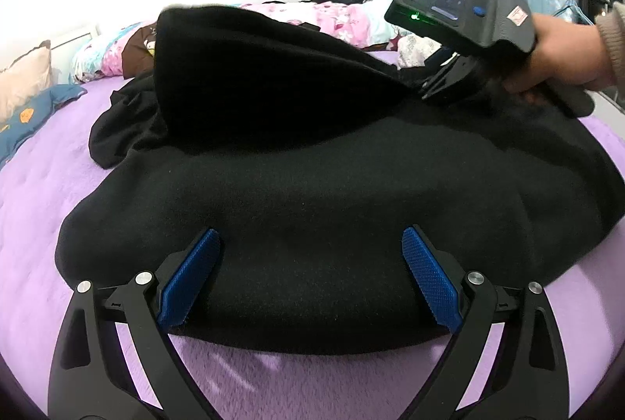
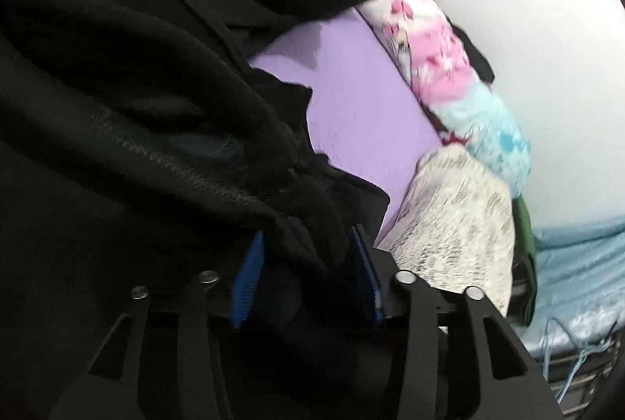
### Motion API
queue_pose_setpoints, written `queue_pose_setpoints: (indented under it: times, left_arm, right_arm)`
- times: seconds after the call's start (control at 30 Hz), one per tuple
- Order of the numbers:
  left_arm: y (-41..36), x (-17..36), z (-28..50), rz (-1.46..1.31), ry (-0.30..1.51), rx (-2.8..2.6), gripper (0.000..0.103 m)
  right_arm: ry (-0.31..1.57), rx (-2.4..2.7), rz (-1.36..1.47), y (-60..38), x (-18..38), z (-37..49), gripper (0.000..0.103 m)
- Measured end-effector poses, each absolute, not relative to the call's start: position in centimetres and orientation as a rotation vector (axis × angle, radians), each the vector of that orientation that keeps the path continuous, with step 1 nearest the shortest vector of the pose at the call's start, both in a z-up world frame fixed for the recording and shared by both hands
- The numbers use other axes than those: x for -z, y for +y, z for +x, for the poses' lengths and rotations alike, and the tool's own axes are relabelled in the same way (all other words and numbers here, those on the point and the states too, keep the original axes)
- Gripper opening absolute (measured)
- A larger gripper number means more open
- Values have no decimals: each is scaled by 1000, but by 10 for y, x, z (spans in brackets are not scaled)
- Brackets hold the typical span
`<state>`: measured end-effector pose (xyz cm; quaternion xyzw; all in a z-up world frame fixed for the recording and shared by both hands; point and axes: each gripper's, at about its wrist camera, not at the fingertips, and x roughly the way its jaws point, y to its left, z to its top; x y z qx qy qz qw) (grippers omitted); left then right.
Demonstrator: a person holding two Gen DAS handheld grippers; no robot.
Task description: Fold large clothes
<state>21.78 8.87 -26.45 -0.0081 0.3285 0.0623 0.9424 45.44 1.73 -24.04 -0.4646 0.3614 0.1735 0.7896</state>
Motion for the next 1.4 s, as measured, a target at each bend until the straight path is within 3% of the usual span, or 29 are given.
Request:
queue_pose_setpoints:
  times: [0.37, 0.6, 0.83, 0.93, 1.13, 1.4]
  left_arm:
    - [93, 262, 218, -39, 665, -126, 91]
    - [97, 262, 219, -40, 665, -122, 91]
    - [96, 263, 219, -35, 663, -113, 91]
    - [96, 264, 219, -36, 665, -112, 91]
    - [100, 261, 217, -56, 659, -97, 91]
    - [105, 258, 215, -95, 679, -51, 92]
  right_arm:
    - [610, -567, -896, 67, 185, 405, 63]
    - [636, -486, -943, 126, 223, 431, 62]
    - [806, -374, -950, 125, 282, 491, 64]
    - [749, -357, -955, 123, 280, 480, 63]
    - [704, -365, -792, 72, 222, 464, 65]
    - [767, -289, -464, -66, 171, 417, 76]
